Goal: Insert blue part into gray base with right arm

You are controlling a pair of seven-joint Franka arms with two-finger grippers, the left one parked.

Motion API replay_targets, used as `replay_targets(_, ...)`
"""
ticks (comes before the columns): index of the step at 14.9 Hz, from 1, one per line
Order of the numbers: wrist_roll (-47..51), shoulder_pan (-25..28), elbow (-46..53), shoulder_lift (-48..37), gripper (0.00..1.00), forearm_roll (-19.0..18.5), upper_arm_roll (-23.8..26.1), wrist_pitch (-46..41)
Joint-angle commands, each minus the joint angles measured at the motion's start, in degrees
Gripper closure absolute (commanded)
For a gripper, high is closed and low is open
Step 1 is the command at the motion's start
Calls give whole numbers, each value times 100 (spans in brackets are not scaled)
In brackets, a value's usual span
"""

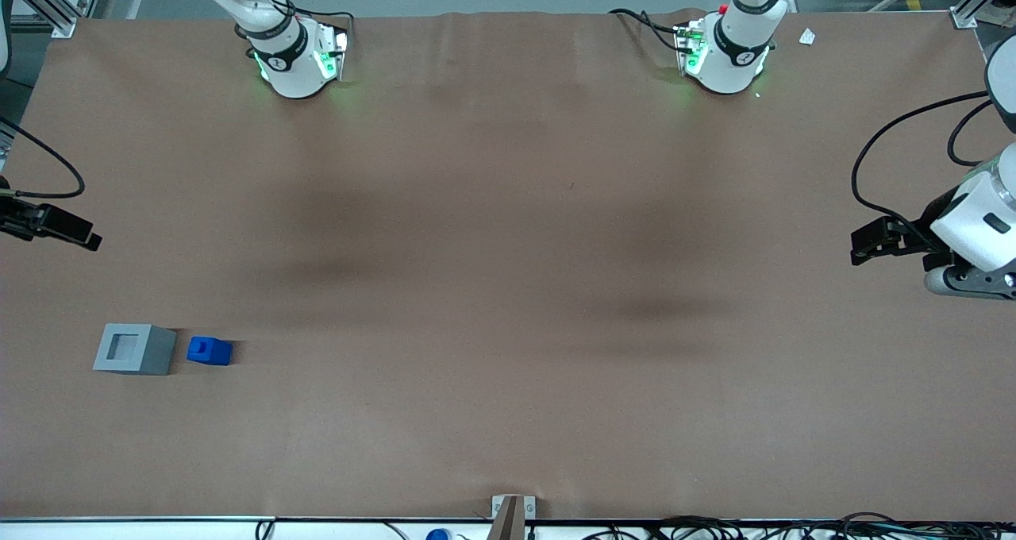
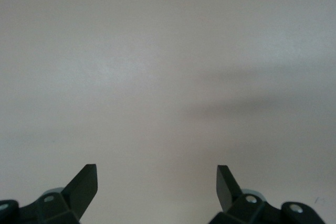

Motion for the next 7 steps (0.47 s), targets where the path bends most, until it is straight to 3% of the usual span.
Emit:
replay_targets(1,23,65,-16,-61,0,-74,-12,-25)
replay_targets(7,-12,21,-86,-43,0,-57,-20,-16)
